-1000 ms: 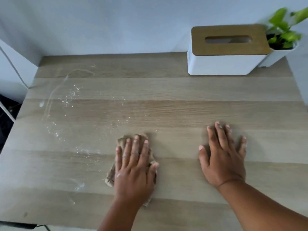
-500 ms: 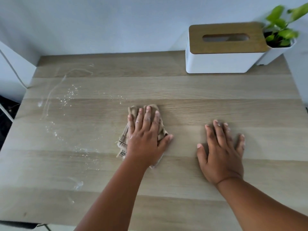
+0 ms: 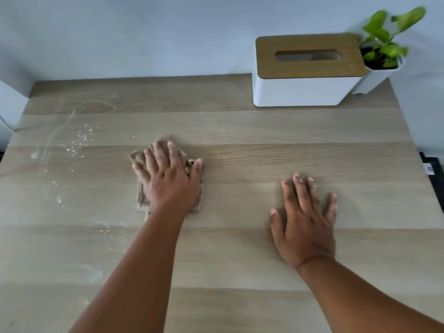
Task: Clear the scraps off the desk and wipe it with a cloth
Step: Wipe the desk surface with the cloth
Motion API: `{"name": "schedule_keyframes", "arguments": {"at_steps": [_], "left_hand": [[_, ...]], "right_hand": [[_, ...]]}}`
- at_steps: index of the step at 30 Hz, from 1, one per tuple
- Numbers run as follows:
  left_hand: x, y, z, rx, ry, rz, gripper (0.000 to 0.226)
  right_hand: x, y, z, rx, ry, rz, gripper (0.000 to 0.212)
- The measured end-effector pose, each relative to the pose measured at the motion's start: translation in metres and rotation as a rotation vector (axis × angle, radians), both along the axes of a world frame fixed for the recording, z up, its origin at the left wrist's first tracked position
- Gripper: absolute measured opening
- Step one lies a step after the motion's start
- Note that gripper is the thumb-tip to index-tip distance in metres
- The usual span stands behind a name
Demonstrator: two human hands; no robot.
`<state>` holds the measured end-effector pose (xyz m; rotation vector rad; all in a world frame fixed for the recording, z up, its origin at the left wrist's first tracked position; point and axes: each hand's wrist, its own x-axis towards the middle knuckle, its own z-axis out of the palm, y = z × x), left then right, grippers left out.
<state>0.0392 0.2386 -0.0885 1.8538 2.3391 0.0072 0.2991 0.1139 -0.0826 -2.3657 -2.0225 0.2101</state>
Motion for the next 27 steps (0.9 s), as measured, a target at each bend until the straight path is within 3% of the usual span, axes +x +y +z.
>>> {"name": "schedule_keyframes", "arguments": {"at_steps": [5, 8, 12, 18, 23, 27], "left_hand": [[0.047, 0.016, 0.005, 0.025, -0.025, -0.387, 0.081], [0.06, -0.016, 0.005, 0.046, -0.043, -0.607, 0.073], [0.048, -0.083, -0.001, 0.126, -0.116, -0.737, 0.064], [-0.023, -0.111, -0.002, 0.136, -0.068, -0.49, 0.067], [-0.043, -0.028, 0.0, 0.033, -0.049, -0.025, 0.08], [-0.02, 0.042, 0.004, -0.026, -0.061, -0.032, 0.083]], "right_hand": [[0.0, 0.0, 0.001, -0.005, -0.013, -0.004, 0.074], [0.0, -0.001, 0.001, 0.016, -0.002, 0.0, 0.073], [0.0, 0.001, -0.001, 0.014, -0.005, 0.005, 0.072], [0.0, 0.0, -0.001, -0.002, 0.002, 0.005, 0.072], [0.0, 0.0, 0.0, -0.002, 0.011, 0.006, 0.073], [0.0, 0.0, 0.003, -0.032, -0.003, 0.008, 0.073]]}}
